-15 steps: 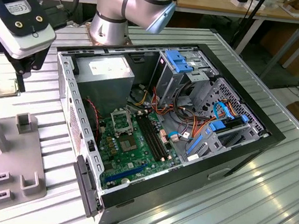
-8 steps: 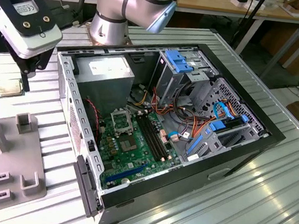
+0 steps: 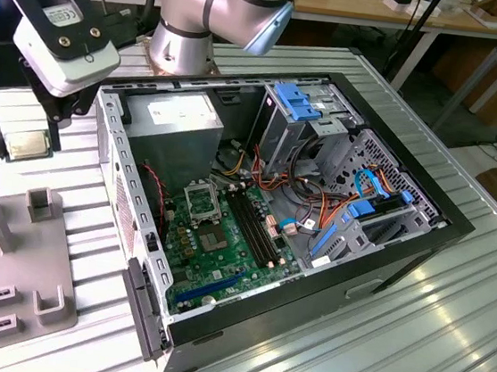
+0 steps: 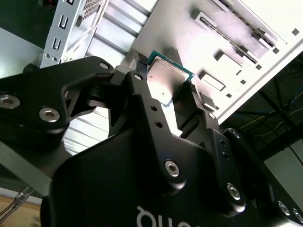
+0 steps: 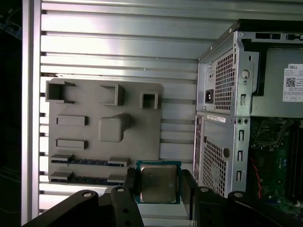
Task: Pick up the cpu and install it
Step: 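Pick up the cpu and move it towards the insertion slot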
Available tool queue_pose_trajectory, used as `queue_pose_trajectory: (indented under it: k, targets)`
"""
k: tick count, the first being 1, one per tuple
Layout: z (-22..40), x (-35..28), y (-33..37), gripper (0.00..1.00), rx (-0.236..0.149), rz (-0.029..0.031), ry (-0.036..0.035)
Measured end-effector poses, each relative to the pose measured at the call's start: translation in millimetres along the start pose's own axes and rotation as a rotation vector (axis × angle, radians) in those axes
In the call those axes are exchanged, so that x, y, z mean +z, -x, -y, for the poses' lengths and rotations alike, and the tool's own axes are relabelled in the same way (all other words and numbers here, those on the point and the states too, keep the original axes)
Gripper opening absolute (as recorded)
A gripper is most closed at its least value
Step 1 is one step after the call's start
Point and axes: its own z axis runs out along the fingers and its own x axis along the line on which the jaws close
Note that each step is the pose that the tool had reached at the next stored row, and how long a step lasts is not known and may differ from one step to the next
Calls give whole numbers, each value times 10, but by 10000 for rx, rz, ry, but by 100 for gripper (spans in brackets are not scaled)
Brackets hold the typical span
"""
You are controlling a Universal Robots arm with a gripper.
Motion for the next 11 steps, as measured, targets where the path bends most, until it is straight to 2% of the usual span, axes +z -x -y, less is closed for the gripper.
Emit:
queue_pose_trajectory:
  k: [11]
  targets:
    - [6,-3,132,47,0,-1,-3]
